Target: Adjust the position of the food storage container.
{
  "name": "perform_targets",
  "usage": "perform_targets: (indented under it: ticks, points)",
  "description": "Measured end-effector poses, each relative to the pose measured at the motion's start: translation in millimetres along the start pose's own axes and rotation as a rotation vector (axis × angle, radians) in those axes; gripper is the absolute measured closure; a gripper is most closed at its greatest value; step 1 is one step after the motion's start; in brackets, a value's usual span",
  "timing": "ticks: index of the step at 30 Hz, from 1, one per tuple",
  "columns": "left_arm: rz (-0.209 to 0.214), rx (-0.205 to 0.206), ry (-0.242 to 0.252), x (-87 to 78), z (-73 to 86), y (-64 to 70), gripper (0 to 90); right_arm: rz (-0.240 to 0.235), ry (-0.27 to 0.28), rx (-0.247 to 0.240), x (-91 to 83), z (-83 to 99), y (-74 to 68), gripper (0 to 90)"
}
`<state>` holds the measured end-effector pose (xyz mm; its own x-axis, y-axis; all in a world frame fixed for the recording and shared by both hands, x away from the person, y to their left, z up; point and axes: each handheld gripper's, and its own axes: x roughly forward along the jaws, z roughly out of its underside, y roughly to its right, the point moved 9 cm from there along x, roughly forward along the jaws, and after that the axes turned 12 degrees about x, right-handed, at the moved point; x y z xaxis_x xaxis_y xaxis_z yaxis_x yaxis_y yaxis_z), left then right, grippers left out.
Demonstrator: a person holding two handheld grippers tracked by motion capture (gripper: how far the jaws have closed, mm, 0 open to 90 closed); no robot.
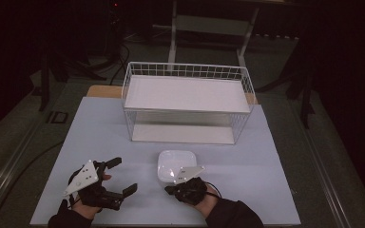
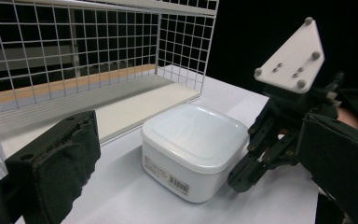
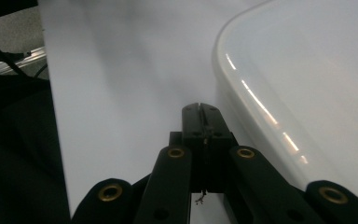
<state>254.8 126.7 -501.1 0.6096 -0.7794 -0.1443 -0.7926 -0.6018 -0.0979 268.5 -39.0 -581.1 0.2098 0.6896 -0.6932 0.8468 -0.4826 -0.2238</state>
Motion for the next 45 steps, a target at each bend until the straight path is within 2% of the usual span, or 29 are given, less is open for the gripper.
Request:
perform_targets:
  ticks: [3, 6, 7, 8, 10, 11, 15, 16, 17, 18, 19, 20, 21, 22, 23, 24, 25, 26, 27, 29, 31, 32, 35, 38, 40, 41, 42, 43, 45]
  points:
    - [0.0, 0.0, 0.0, 0.1, -0.2, 0.1, 0.0, -0.001, 0.021, -0.008, -8.8, -1.4, -3.4, 89.8]
    - [0.005, -0.001, -0.004, 1.0, -0.1, 1.2, 0.0, -0.003, 0.078, -0.002, -27.8, -7.2, -5.7, 88.0]
    - [0.005, -0.001, -0.004, 1.0, -0.1, 1.2, 0.0, -0.003, 0.078, -0.002, -27.8, -7.2, -5.7, 88.0]
    - [0.007, 0.0, -0.006, 1.4, 0.1, 1.6, 0.0, 0.005, 0.11, -0.001, -39.6, -10.8, -5.1, 87.0]
    - [0.011, 0.002, -0.01, 2.0, 0.2, 2.4, 0.0, 0.008, 0.128, 0.002, -45.2, -12.9, -4.3, 86.8]
    - [0.016, 0.0, -0.009, 2.2, -0.2, 3.0, 0.0, 0.017, 0.155, 0.006, -56.0, -16.3, -1.8, 83.5]
    - [0.031, -0.009, -0.006, 1.9, -4.1, 5.3, 0.0, 0.034, 0.197, 0.013, -69.9, -19.8, 2.6, 77.1]
    - [0.043, -0.004, -0.007, 2.2, -6.7, 8.1, 0.0, 0.042, 0.219, 0.023, -77.8, -21.1, 6.1, 71.0]
    - [0.043, -0.004, -0.007, 2.2, -6.7, 8.1, 0.0, 0.042, 0.219, 0.023, -77.8, -21.1, 6.1, 71.0]
    - [0.058, 0.001, -0.012, 3.3, -9.6, 11.5, 0.0, 0.053, 0.243, 0.033, -84.5, -22.1, 9.4, 62.6]
    - [0.067, -0.002, -0.016, 4.2, -10.9, 13.2, 0.0, 0.051, 0.256, 0.043, -87.3, -22.9, 10.8, 59.0]
    - [0.067, -0.002, -0.016, 4.2, -10.9, 13.2, 0.0, 0.051, 0.256, 0.043, -87.3, -22.9, 10.8, 59.0]
    - [0.077, -0.002, -0.019, 4.9, -12.1, 14.8, 0.0, 0.046, 0.289, 0.06, -93.1, -24.9, 13.0, 47.6]
    - [0.086, -0.004, -0.022, 5.7, -13.4, 16.5, 0.0, 0.046, 0.289, 0.06, -93.1, -24.9, 13.0, 47.6]
    - [0.107, -0.011, -0.03, 7.9, -16.0, 19.9, 0.0, 0.03, 0.322, 0.081, -98.0, -27.4, 14.2, 35.0]
    - [0.107, -0.011, -0.03, 7.9, -16.0, 19.9, 0.0, 0.03, 0.322, 0.081, -98.0, -27.4, 14.2, 35.0]
    - [0.118, -0.01, -0.034, 8.8, -17.5, 21.2, 0.0, 0.013, 0.346, 0.093, -102.4, -29.2, 15.5, 21.7]
    - [0.132, -0.014, -0.041, 10.9, -21.0, 21.6, 0.0, 0.009, 0.345, 0.088, -103.2, -29.6, 15.9, 15.0]
    - [0.139, -0.016, -0.042, 12.0, -22.8, 21.7, 0.0, 0.008, 0.346, 0.085, -104.6, -30.0, 16.5, 13.2]
    - [0.145, -0.008, -0.048, 14.6, -26.0, 20.9, 0.0, 0.024, 0.372, 0.106, -108.5, -31.7, 19.8, 12.9]
    - [0.149, -0.006, -0.049, 16.0, -27.5, 20.3, 0.0, 0.041, 0.381, 0.105, -110.3, -32.4, 21.8, 11.9]
    - [0.154, -0.005, -0.053, 17.2, -28.9, 19.4, 0.0, 0.08, 0.402, 0.105, -114.5, -33.5, 26.8, 12.1]
    - [0.169, -0.014, -0.075, 23.2, -31.5, 13.7, 0.0, 0.127, 0.428, 0.112, -119.7, -34.8, 35.8, 14.0]
    - [0.171, -0.02, -0.087, 26.4, -32.3, 10.2, 0.0, 0.119, 0.435, 0.113, -122.6, -35.2, 43.0, 16.0]
    - [0.171, -0.029, -0.099, 29.8, -33.8, 6.5, 0.0, 0.134, 0.431, 0.112, -123.1, -34.7, 46.2, 16.7]
    - [0.172, -0.032, -0.103, 32.0, -35.0, 4.4, 0.0, 0.12, 0.438, 0.12, -123.8, -35.0, 48.0, 16.6]
    - [0.169, -0.038, -0.112, 34.7, -35.8, 2.0, 0.0, 0.114, 0.424, 0.164, -124.6, -34.0, 53.5, 17.9]
    - [0.171, -0.059, -0.129, 40.7, -37.9, -2.4, 0.0, 0.127, 0.4, 0.174, -124.1, -33.0, 57.4, 18.2]
    - [0.172, -0.072, -0.144, 44.2, -38.5, -4.1, 0.0, 0.089, 0.407, 0.214, -125.7, -34.7, 60.2, 18.4]
